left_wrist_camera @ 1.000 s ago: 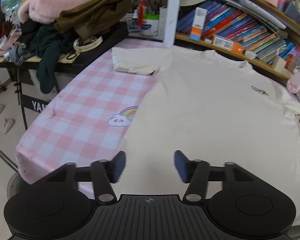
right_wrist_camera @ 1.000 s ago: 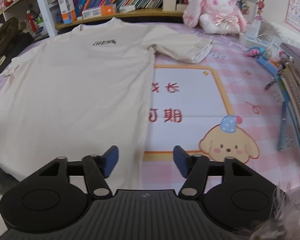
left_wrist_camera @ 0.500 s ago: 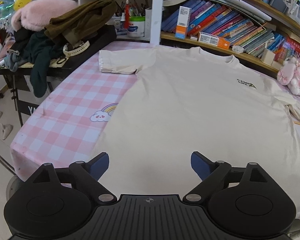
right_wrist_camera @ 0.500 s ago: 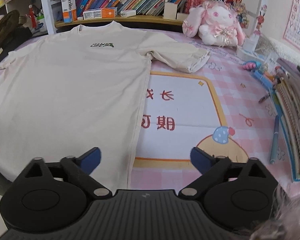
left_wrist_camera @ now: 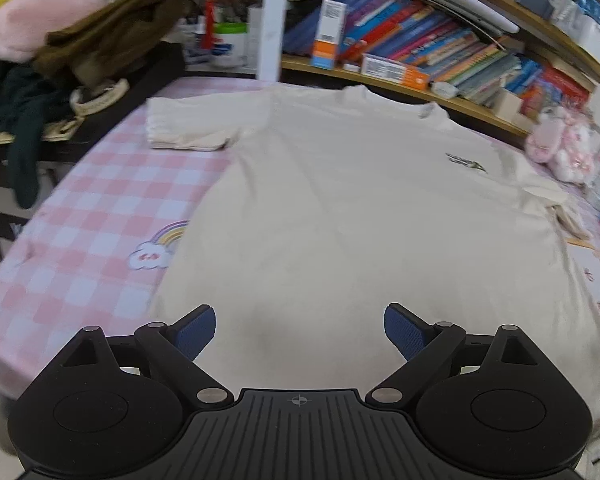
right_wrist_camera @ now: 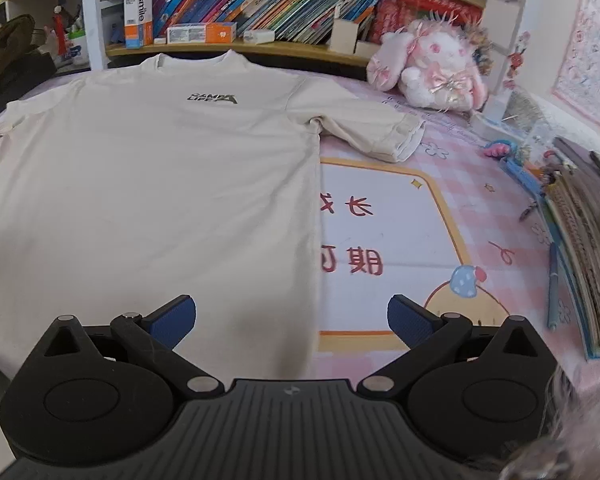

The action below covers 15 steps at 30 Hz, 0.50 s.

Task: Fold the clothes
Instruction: 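Move the left gripper over to the opposite sleeve of the shirt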

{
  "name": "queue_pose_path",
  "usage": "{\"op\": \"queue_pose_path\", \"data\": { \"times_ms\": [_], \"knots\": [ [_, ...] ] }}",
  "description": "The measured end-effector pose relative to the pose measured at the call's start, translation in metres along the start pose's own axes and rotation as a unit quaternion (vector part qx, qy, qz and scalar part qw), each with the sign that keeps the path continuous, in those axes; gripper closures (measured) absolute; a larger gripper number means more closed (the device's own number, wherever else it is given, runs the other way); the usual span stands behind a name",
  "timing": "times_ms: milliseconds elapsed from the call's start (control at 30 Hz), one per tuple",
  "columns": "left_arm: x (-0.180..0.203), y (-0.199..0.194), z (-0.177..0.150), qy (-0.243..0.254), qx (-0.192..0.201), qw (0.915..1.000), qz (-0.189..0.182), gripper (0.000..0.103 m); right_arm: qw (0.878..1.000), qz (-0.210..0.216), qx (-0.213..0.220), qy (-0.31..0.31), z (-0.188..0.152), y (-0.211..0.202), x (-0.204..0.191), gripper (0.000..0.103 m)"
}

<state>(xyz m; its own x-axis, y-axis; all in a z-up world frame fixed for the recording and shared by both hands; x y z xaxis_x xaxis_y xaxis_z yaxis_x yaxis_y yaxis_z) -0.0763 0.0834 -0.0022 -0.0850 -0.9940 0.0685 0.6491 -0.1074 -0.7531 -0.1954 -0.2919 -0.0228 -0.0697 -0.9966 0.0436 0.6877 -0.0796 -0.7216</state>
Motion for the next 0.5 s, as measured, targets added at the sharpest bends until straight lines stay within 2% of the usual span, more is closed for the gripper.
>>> {"op": "queue_pose_path", "data": {
  "times_ms": [67,233,400,500],
  "knots": [
    [-0.003,0.009,0.006,0.011,-0.005,0.9997,-0.02,0.009,1.0,-0.014,0.009,0.012,-0.001,-0.001,-0.012,0.0],
    [-0.013,0.035,0.021,0.051,-0.024,0.9971,-0.051,0.009,0.997,-0.026,-0.003,0.078,0.01,0.009,-0.034,0.0],
    [-0.039,0.049,0.038,0.047,-0.02,0.997,-0.058,0.009,0.991,-0.04,-0.024,0.129,0.017,0.017,-0.056,0.0],
    [-0.055,0.059,0.049,0.04,-0.021,0.9978,-0.05,0.009,0.99,-0.047,-0.048,0.125,0.02,0.021,-0.071,0.0]
  ]
}}
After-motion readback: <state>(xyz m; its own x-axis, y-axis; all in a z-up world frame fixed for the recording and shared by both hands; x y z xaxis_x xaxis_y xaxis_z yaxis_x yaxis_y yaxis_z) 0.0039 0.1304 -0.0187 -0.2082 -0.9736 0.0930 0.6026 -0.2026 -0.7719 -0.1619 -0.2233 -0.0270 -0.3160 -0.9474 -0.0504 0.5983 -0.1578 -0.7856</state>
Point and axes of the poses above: each gripper's, at about its wrist camera, not at the fingertips, and y roughly the way its jaws point, x to its right, z to its top, the point moved 2 cm from there along y, roughly the way its jaws point, and after that the axes turned 5 degrees about z, right-handed, at the moved point
